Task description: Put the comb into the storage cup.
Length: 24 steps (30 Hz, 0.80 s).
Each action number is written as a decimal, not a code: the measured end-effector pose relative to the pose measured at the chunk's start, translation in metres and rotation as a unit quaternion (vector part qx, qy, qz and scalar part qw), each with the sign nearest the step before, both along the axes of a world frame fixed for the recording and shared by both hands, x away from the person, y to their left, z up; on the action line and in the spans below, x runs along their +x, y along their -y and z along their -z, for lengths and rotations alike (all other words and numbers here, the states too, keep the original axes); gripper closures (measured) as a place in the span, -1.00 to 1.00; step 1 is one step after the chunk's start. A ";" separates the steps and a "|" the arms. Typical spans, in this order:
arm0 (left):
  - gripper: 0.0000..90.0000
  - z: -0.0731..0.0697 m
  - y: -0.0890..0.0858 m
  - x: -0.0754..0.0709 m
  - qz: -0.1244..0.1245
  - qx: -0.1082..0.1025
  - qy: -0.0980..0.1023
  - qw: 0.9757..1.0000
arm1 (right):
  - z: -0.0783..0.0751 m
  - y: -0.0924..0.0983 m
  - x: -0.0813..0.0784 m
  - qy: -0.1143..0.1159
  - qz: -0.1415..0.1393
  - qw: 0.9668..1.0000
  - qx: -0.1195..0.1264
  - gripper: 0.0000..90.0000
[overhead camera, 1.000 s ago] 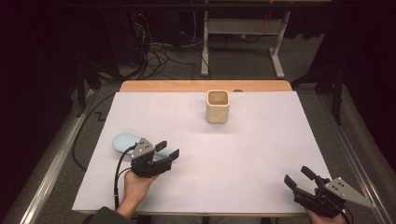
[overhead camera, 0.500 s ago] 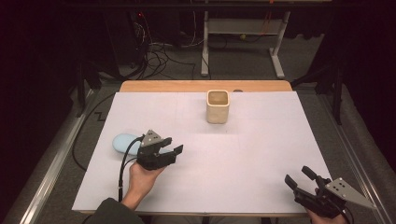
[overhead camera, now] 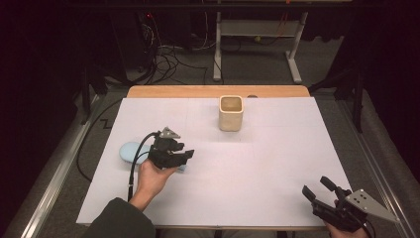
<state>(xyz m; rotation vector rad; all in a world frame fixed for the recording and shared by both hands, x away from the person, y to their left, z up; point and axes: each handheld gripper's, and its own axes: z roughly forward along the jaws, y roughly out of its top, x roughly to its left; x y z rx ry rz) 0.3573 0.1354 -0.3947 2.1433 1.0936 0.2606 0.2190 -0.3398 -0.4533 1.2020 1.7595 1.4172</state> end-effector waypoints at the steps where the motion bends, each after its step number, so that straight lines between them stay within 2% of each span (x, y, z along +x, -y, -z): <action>1: 0.20 -0.001 0.000 0.003 0.001 0.005 -0.005 1.000 | 0.000 0.000 0.000 0.000 0.000 1.000 0.000 -0.39; 5: 0.24 -0.001 0.002 0.012 -0.005 0.032 -0.023 0.999 | 0.000 0.000 0.000 0.001 0.000 1.000 -0.001 -0.39; 9: 0.29 0.001 0.003 0.019 -0.008 0.045 -0.038 0.998 | 0.000 0.000 0.000 0.001 0.000 1.000 -0.001 -0.39; 15: 0.40 0.008 0.005 0.027 -0.010 0.067 -0.060 0.996 | 0.000 0.000 0.000 0.001 -0.001 1.000 -0.003 -0.39; 16: 0.43 0.010 0.005 0.029 -0.005 0.074 -0.070 0.995 | 0.000 0.000 0.000 0.001 -0.001 1.000 -0.003 -0.38; 24: 0.69 0.018 0.008 0.035 0.000 0.087 -0.092 0.992 | 0.000 -0.001 0.000 0.000 -0.002 1.000 -0.002 -0.38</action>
